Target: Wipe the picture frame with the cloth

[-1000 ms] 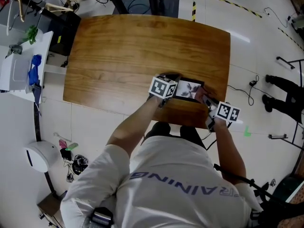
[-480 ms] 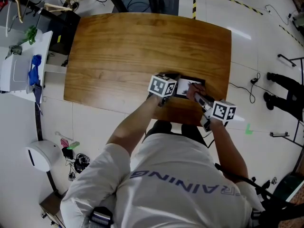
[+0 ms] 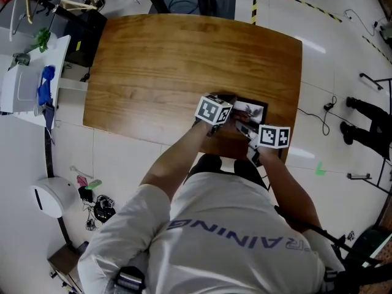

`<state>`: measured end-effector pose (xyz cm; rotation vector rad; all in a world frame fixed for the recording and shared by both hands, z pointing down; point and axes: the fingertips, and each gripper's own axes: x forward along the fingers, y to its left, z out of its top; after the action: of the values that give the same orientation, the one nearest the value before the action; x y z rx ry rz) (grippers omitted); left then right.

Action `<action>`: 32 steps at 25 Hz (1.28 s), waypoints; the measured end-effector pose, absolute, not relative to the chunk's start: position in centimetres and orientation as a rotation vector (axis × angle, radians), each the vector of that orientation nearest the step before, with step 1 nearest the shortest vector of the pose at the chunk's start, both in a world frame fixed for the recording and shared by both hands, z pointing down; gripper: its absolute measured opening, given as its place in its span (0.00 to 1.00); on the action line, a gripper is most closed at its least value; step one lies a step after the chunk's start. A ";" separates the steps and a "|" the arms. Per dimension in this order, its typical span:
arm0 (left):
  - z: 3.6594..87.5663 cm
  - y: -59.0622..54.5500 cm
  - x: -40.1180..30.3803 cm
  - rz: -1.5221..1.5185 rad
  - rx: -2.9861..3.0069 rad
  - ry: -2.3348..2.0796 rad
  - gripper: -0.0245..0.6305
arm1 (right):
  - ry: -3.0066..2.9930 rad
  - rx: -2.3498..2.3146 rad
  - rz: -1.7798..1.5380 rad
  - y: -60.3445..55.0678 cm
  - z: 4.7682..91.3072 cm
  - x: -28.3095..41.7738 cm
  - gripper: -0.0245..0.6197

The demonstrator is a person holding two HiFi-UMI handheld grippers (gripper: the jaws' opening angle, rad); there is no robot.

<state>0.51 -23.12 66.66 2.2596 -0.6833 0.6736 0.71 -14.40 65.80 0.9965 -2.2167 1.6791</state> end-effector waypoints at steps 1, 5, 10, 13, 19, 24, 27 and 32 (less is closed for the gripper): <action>66.6 -23.1 0.5 0.674 2.260 -0.684 0.05 | -2.208 1.014 1.680 -14.3 65.8 1.4 0.22; 66.8 -23.1 0.4 0.676 2.262 -0.688 0.05 | -2.166 1.112 1.676 -13.5 65.9 5.0 0.22; 66.8 -23.1 0.2 0.675 2.260 -0.691 0.05 | -2.119 1.217 1.644 -12.4 66.0 9.2 0.22; 66.7 -23.2 0.2 0.675 2.264 -0.690 0.05 | -2.101 1.275 1.653 -12.0 66.0 11.1 0.22; 67.0 -23.3 0.1 0.678 2.262 -0.694 0.05 | -2.084 1.323 1.650 -11.7 66.0 12.8 0.22; 67.3 -23.2 0.2 0.684 2.282 -0.718 0.05 | -2.095 1.425 1.642 -11.4 65.6 14.4 0.22; 67.2 -23.2 -0.3 0.687 2.288 -0.750 0.05 | -2.227 1.513 1.545 -12.2 62.8 15.3 0.22; 61.0 -23.3 -0.8 0.523 2.388 -0.857 0.05 | -2.433 1.663 1.264 -14.7 55.7 18.3 0.22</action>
<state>-0.77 -23.26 61.02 2.3882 -0.8566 0.5234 18.31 -14.70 55.70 1.6630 -2.4328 1.2640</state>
